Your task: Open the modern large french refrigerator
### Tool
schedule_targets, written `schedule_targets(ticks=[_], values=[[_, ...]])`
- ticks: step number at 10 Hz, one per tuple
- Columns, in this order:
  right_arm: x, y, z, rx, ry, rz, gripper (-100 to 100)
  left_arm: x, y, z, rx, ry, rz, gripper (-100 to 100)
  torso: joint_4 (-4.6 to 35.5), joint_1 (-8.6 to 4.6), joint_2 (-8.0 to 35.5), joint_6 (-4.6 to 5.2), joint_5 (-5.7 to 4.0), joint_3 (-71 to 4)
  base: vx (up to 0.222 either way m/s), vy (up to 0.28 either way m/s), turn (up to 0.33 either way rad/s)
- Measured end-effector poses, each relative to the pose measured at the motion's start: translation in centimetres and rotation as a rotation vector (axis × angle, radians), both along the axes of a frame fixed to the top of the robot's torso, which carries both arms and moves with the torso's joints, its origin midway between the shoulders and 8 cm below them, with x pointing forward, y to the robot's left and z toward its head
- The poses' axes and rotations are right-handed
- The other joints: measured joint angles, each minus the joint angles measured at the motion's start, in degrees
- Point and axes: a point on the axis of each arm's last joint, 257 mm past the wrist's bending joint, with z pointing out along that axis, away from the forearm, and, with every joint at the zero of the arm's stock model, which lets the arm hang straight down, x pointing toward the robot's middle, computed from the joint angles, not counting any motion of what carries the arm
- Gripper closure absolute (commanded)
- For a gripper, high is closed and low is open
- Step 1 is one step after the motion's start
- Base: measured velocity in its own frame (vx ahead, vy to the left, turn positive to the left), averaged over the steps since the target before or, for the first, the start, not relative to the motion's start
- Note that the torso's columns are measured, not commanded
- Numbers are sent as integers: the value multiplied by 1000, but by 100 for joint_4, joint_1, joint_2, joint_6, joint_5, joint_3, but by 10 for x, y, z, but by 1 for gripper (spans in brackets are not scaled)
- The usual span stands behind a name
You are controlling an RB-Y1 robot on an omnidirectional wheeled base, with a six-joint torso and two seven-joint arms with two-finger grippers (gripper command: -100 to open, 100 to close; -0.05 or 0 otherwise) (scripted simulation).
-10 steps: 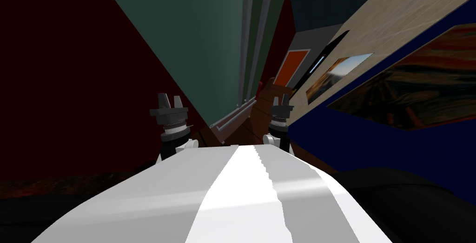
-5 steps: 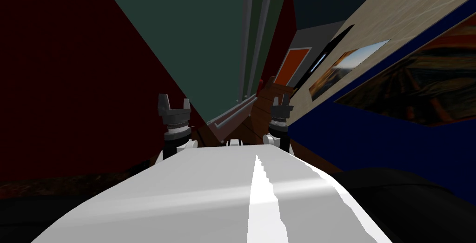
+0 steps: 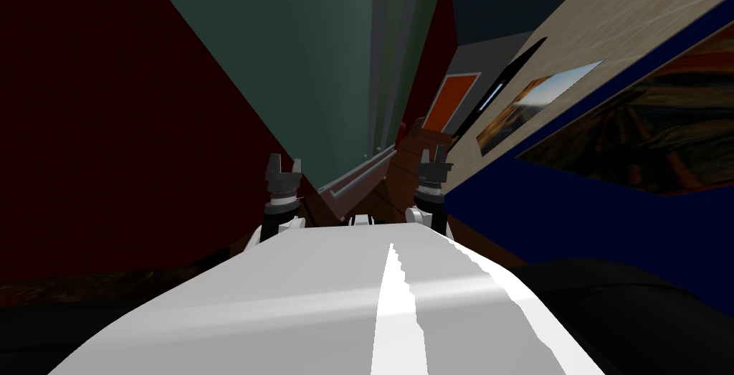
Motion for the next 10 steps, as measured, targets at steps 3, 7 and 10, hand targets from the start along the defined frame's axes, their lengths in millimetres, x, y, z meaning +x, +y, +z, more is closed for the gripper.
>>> schedule_targets(ticks=[3,7,10], values=[[0,0,0,0,0,0,0,12,3,-31,39,58,9,-100,0,-1,1,0,0,0,10,-14,1],[0,0,0,0,0,0,0,29,8,-63,67,117,23,-100,-13,12,-22,4,8,-12,5,-12,1],[0,0,0,0,0,0,0,34,13,-86,85,154,34,-100,-27,31,-46,2,19,-25,1,-12,1]])
